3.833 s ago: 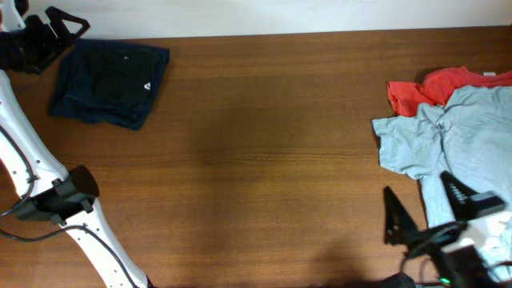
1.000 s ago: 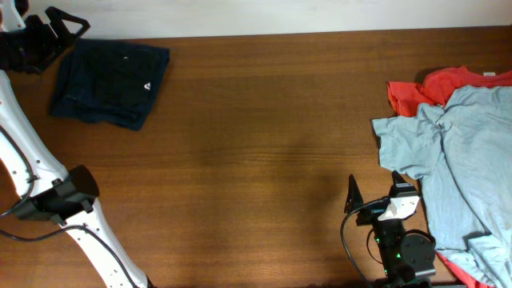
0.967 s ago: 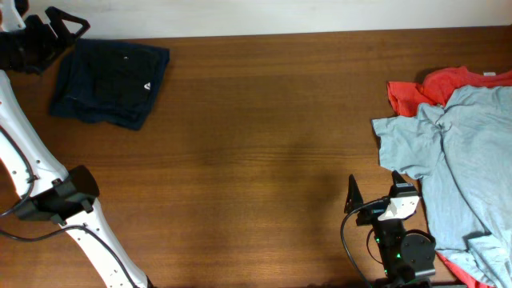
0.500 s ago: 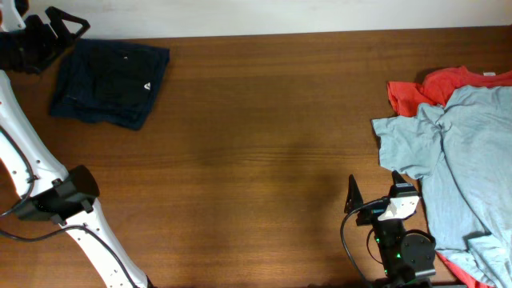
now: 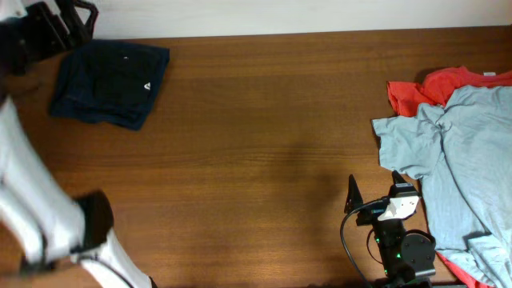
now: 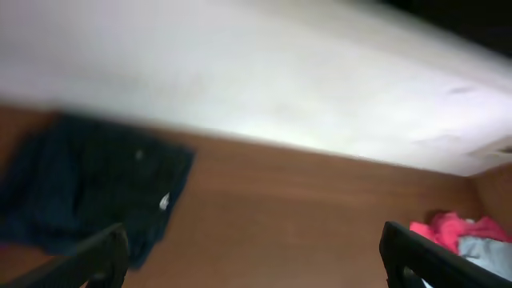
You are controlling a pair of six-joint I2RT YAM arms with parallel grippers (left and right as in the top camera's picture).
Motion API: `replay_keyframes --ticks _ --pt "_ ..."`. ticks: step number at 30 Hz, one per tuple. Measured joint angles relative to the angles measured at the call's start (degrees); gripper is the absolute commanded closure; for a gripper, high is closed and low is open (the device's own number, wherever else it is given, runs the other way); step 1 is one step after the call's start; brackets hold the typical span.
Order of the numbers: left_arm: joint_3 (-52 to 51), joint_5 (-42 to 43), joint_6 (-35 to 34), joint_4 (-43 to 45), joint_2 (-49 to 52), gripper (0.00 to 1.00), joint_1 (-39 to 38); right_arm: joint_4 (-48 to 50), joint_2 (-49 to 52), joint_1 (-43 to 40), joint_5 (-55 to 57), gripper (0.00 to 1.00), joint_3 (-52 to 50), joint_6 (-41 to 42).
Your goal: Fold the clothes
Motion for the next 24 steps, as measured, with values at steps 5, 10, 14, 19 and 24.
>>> replay_keyframes --ticks 5,10,14,19,24 --pt "1.36 -1.29 -0.02 0.17 -16.06 0.01 0.13 0.0 0.0 0.0 0.0 0.01 0.0 -0.02" --pt "0.94 -1.55 0.0 -0.26 -25.09 0.01 0.15 0.0 -0.02 0.0 0.0 0.01 -0.02 0.0" --pt "-2.16 -1.88 0.0 -1.55 -28.65 0.01 0.15 0.0 -0.02 0.0 0.0 0.01 0.0 0.0" --pt "-9.05 -1.95 0.0 -1.66 -31.93 0.01 0.15 0.0 0.0 0.0 0.0 0.01 0.0 0.0" --pt "-20.26 -1.95 0.0 -1.75 -36.76 0.01 0.15 0.0 0.0 0.0 0.0 0.01 0.0 0.0"
